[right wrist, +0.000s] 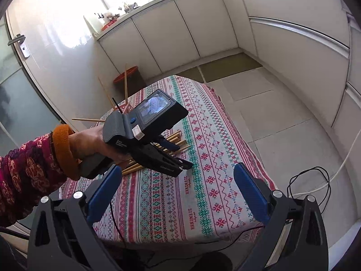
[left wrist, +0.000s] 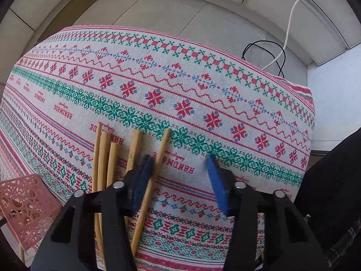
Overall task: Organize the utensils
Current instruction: 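Lower the left tool onto the chopstick pile and grasp one chopstick, then lift the chopstick upright with the left tool while the right tool grasps another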
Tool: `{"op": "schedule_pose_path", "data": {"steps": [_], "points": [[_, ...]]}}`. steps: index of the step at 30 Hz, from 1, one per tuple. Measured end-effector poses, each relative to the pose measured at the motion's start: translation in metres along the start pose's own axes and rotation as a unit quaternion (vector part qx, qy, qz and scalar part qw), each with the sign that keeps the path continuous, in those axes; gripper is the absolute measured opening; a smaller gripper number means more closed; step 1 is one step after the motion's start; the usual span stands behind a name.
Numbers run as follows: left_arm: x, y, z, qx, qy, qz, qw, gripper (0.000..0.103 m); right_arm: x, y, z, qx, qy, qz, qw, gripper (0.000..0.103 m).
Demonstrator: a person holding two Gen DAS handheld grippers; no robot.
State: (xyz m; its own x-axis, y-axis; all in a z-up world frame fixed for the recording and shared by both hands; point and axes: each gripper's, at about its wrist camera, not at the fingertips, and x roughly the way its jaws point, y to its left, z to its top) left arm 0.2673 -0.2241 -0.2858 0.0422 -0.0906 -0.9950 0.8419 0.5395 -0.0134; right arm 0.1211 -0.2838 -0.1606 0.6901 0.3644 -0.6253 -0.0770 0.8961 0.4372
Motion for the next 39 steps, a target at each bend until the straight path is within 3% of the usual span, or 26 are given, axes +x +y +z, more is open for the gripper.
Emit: {"op": "schedule_pose_path", "data": {"steps": [4,8,12,14,17,21,23,26,28,31,35,37,39], "points": [[-0.001,0.004,-0.017,-0.024,-0.022,-0.006,0.9994,0.015,0.000,-0.006,0.002,0.014,0.002,-0.003,1.000,0.096],[-0.010,0.009,-0.051,-0.045,-0.070,-0.009,0.9965,0.004,0.003,-0.009,0.003,0.020,0.009,-0.017,1.000,0.096],[-0.030,0.011,-0.095,-0.087,-0.137,-0.013,0.9867,0.004,0.009,-0.010,0.004,0.030,0.019,-0.033,0.999,0.096],[-0.055,0.015,-0.121,-0.110,-0.184,-0.017,0.9765,0.004,0.014,-0.011,0.006,0.040,0.029,-0.044,0.998,0.096],[-0.101,0.020,-0.165,-0.145,-0.266,-0.023,0.9529,0.004,0.036,-0.011,0.012,0.062,0.066,-0.067,0.994,0.096],[-0.156,0.018,-0.216,-0.172,-0.367,-0.012,0.9142,0.004,0.089,-0.009,0.025,0.122,0.129,-0.127,0.976,0.096],[-0.177,0.015,-0.238,-0.178,-0.405,-0.003,0.8970,0.004,0.118,-0.011,0.028,0.179,0.158,-0.122,0.963,0.093],[-0.198,0.010,-0.262,-0.178,-0.444,0.016,0.8780,0.004,0.166,-0.009,0.035,0.252,0.205,-0.134,0.936,0.074],[-0.212,0.010,-0.277,-0.175,-0.464,0.032,0.8676,0.004,0.190,-0.007,0.035,0.282,0.229,-0.152,0.919,0.048],[-0.223,0.010,-0.291,-0.173,-0.492,0.035,0.8527,0.004,0.215,-0.003,0.035,0.320,0.239,-0.172,0.901,0.038],[-0.231,0.013,-0.305,-0.182,-0.516,0.038,0.8363,0.004,0.232,0.007,0.045,0.325,0.223,-0.205,0.896,0.034],[-0.235,0.015,-0.312,-0.186,-0.527,0.035,0.8287,0.004,0.242,0.009,0.048,0.328,0.231,-0.226,0.888,0.016],[-0.238,0.015,-0.314,-0.187,-0.535,0.032,0.8234,0.004,0.248,0.008,0.048,0.341,0.230,-0.242,0.879,0.015]]}}
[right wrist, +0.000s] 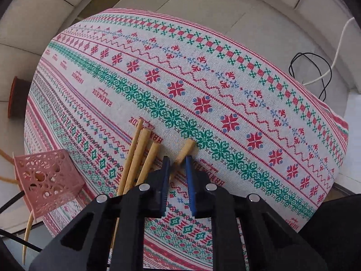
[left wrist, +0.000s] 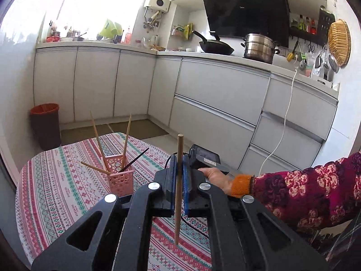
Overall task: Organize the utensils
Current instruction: 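Lift the chopstick upright with the left tool while the right tool grasps another, then carry both held chopsticks upright over the pink basket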
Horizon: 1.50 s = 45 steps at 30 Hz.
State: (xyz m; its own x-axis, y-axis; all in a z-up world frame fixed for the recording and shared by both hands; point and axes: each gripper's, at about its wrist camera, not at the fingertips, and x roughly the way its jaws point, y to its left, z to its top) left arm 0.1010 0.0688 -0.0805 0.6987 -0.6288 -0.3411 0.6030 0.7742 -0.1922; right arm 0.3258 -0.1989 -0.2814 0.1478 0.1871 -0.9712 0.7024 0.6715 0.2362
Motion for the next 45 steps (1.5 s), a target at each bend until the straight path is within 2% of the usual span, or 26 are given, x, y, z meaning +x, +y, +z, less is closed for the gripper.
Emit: {"op": "schedule_pose_path", "data": {"steps": [3,6,9,14,16,19,23,30,34,40,45], "points": [[-0.003,-0.001,0.001,-0.004,-0.006,-0.002,1.0000,0.004,0.000,0.005,-0.003,0.013,-0.007,-0.012,1.000,0.017],[-0.001,0.002,0.001,-0.011,-0.007,0.002,0.9999,0.004,-0.001,0.004,-0.003,0.046,-0.006,0.000,0.999,0.020],[-0.002,0.003,0.000,-0.017,-0.008,0.006,0.9998,0.004,-0.002,-0.001,-0.003,0.056,-0.008,0.009,0.998,0.012],[-0.004,0.003,0.000,-0.023,-0.008,0.015,0.9996,0.004,-0.007,-0.030,-0.006,0.071,-0.018,0.084,0.994,0.008],[-0.005,0.002,0.002,-0.027,-0.010,0.020,0.9994,0.004,-0.021,-0.037,-0.011,0.053,-0.039,0.108,0.992,0.007],[-0.008,-0.002,0.005,-0.030,-0.016,0.028,0.9990,0.004,-0.057,-0.038,-0.021,-0.007,-0.088,0.144,0.986,0.007],[-0.014,-0.007,0.013,-0.044,-0.025,0.028,0.9983,0.004,-0.126,-0.041,-0.052,-0.121,-0.174,0.169,0.962,0.007],[-0.018,-0.015,0.041,-0.050,-0.041,0.049,0.9967,0.004,-0.215,-0.060,-0.101,-0.241,-0.253,0.206,0.914,0.008],[-0.016,-0.015,0.063,-0.051,-0.055,0.072,0.9946,0.004,-0.260,-0.065,-0.114,-0.271,-0.290,0.238,0.887,0.008],[-0.002,-0.008,0.097,-0.041,-0.086,0.123,0.9877,0.004,-0.323,-0.040,-0.116,-0.303,-0.336,0.282,0.846,0.008],[0.024,0.013,0.118,-0.048,-0.099,0.165,0.9802,0.004,-0.356,-0.016,-0.104,-0.306,-0.350,0.322,0.825,0.008]]}}
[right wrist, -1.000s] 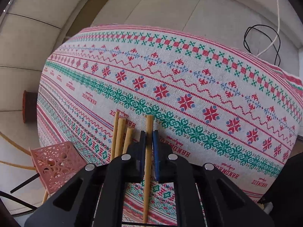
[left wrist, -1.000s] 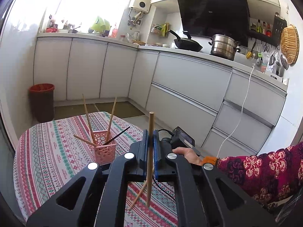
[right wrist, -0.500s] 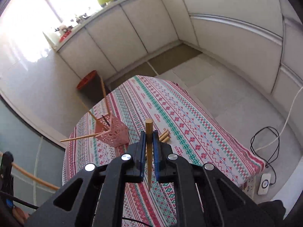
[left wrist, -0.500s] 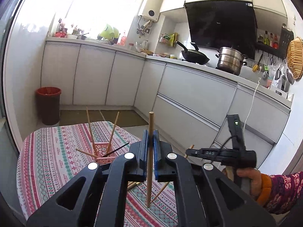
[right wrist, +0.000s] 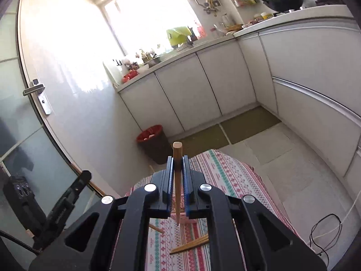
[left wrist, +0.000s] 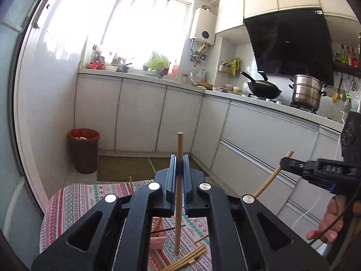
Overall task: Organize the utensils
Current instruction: 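Carry both held chopsticks upright over the pink basket, then open both tools, dropping the chopsticks into the basket, and withdraw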
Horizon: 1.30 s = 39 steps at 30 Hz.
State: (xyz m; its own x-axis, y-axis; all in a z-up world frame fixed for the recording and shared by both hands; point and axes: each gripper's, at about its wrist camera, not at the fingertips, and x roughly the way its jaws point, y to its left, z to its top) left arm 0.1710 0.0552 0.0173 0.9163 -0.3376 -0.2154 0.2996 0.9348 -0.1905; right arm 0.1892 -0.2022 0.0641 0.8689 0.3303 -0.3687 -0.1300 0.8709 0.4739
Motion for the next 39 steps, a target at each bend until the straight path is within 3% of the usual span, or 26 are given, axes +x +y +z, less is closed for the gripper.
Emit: {"op": "schedule_pose_path", "data": {"steps": [6,14,19,23,24,29,35,39], "points": [[0.049,0.016,-0.003,0.006,-0.004,0.039,0.9992,0.004,0.020,0.021,0.020,-0.021,-0.020,0.013,1.000,0.008],[0.099,0.041,-0.042,-0.004,0.037,0.059,0.9976,0.007,0.075,0.015,0.010,-0.033,-0.008,0.007,0.999,0.008],[0.071,0.056,-0.044,-0.047,0.008,0.085,0.9953,0.015,0.096,0.009,0.001,-0.031,0.007,-0.002,1.000,0.008],[0.027,0.066,-0.034,-0.090,-0.056,0.108,0.9885,0.049,0.109,0.011,-0.003,-0.033,0.006,-0.006,0.999,0.008],[0.017,0.069,-0.032,-0.097,-0.068,0.111,0.9867,0.052,0.112,0.013,-0.005,-0.035,0.005,-0.007,0.999,0.008],[-0.005,0.080,-0.025,-0.096,-0.092,0.129,0.9827,0.053,0.136,0.022,-0.017,-0.047,0.001,-0.013,0.999,0.008],[0.001,0.094,-0.030,-0.107,-0.066,0.131,0.9834,0.054,0.175,0.027,-0.039,-0.064,0.002,-0.021,0.998,0.008],[-0.003,0.098,-0.031,-0.103,-0.059,0.135,0.9837,0.059,0.195,0.027,-0.058,-0.068,0.032,-0.018,0.997,0.012]]}}
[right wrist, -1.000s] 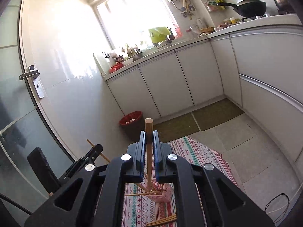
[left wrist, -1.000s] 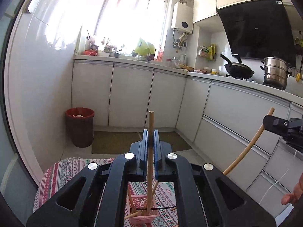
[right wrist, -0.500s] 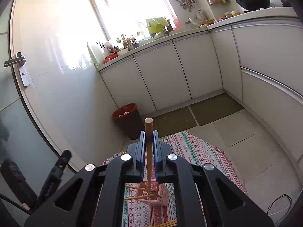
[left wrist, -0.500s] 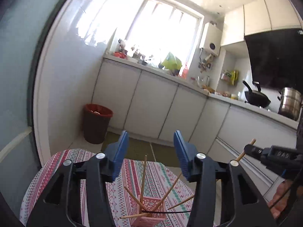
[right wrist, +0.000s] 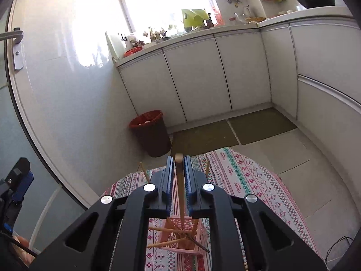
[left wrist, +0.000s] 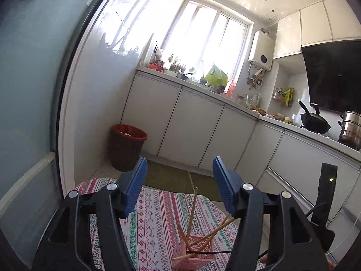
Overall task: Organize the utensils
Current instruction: 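Open both tools, dropping the chopsticks into the basket, and withdraw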
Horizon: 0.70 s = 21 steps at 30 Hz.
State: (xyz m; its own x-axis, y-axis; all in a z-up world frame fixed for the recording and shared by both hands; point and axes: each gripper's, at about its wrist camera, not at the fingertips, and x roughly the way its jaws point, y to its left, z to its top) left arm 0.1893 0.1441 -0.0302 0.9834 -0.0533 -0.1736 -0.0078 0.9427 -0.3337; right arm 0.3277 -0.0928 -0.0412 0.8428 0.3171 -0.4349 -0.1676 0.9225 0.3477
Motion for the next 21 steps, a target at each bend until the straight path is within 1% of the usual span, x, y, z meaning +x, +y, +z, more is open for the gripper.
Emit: {"op": "schedule_pose_path", "data": {"steps": [3,6,8,10,12,14,16,17,18,19,20,21], "points": [[-0.007,-0.003,0.001,0.004,-0.001,-0.008,1.0000,0.060,-0.011,0.002,-0.004,-0.005,-0.001,0.000,1.000,0.014],[-0.011,-0.017,0.002,0.022,0.003,-0.017,0.9996,0.060,-0.032,0.005,-0.001,-0.019,-0.014,-0.008,1.000,0.014],[-0.015,-0.027,0.002,0.034,0.006,-0.023,0.9991,0.060,-0.048,0.004,0.001,-0.021,-0.021,-0.010,1.000,0.018],[-0.018,-0.035,0.001,0.044,0.015,-0.029,0.9985,0.063,-0.063,0.003,0.001,-0.025,-0.027,-0.015,0.999,0.031],[-0.019,-0.045,0.000,0.053,0.026,-0.034,0.9977,0.072,-0.076,0.001,-0.001,-0.030,-0.032,-0.021,0.999,0.033],[-0.023,-0.053,-0.003,0.064,0.031,-0.034,0.9969,0.074,-0.086,-0.002,-0.004,-0.030,-0.030,-0.026,0.999,0.036],[-0.027,-0.060,-0.006,0.074,0.037,-0.033,0.9960,0.078,-0.099,-0.009,-0.008,-0.024,-0.031,-0.028,0.999,0.047],[-0.028,-0.062,-0.008,0.078,0.039,-0.032,0.9957,0.081,-0.105,-0.012,-0.010,-0.023,-0.033,-0.031,0.999,0.049],[-0.030,-0.065,-0.010,0.081,0.041,-0.031,0.9954,0.085,-0.111,-0.016,-0.013,-0.022,-0.034,-0.034,0.999,0.056],[-0.031,-0.067,-0.012,0.084,0.044,-0.029,0.9951,0.087,-0.116,-0.019,-0.015,-0.021,-0.034,-0.036,0.999,0.063],[-0.032,-0.070,-0.014,0.087,0.049,-0.027,0.9947,0.090,-0.119,-0.022,-0.017,-0.020,-0.033,-0.036,0.999,0.067],[-0.032,-0.072,-0.016,0.091,0.054,-0.026,0.9940,0.093,-0.125,-0.025,-0.020,-0.017,-0.032,-0.038,0.999,0.073]]}}
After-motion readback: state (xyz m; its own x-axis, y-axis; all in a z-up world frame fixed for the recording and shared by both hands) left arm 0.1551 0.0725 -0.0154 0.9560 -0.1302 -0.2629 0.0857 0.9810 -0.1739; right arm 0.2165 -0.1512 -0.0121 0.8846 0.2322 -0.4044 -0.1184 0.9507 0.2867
